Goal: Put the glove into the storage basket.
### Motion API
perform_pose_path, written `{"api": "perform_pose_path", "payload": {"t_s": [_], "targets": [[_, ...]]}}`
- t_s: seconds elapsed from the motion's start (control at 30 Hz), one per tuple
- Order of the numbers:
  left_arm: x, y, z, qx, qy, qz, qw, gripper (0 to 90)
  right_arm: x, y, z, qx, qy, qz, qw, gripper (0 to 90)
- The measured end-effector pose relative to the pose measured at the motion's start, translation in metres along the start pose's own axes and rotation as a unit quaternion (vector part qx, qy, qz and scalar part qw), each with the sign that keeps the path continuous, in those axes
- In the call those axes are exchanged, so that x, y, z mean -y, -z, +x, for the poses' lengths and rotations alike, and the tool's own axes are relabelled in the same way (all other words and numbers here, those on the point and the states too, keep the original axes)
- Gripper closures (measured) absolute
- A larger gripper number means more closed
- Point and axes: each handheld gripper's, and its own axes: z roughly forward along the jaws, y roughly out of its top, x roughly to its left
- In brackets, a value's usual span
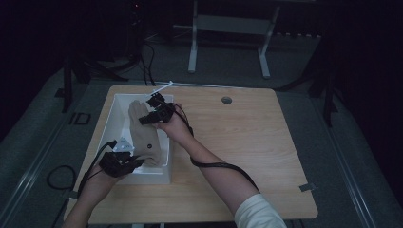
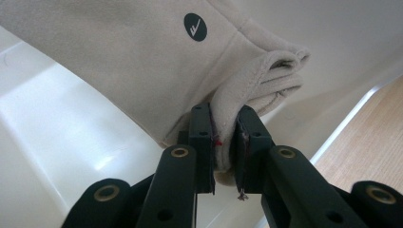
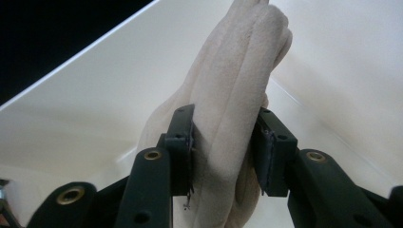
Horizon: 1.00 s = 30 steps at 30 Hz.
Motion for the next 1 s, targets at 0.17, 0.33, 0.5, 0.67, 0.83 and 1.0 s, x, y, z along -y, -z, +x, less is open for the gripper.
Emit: {"api": "perform_pose_path", "payload": {"t_s": [0.17,0.33,0.5,0.67,0.83,1.0], "targets": [[-0.002,-0.003,-0.003,0.000,-0.011,0.003,0.9999,80.1,-0.001,-0.002,0.001,0.011,0.007,0.013,0.9998,61.9],[-0.002,-0.008,0.000,0.015,-0.002,0.022,0.9996,75.3,-0.004,-0.005,0.004,0.014,0.017,0.038,0.9991,55.9],[-0.002,-0.012,0.001,0.013,0.007,0.034,0.9993,61.5,-0.005,-0.005,0.006,0.026,0.029,0.040,0.9984,45.1],[-0.002,-0.007,0.001,0.006,0.019,0.012,0.9997,59.7,-0.008,0.001,0.004,0.041,0.031,0.034,0.9981,39.8],[-0.005,-0.002,0.000,-0.008,0.037,-0.010,0.9992,51.4,-0.007,0.016,0.001,0.024,0.025,0.016,0.9993,36.3],[-0.014,0.004,-0.005,-0.014,0.053,-0.041,0.9977,38.9,0.000,0.032,0.001,-0.008,0.030,-0.004,0.9995,21.9]]}}
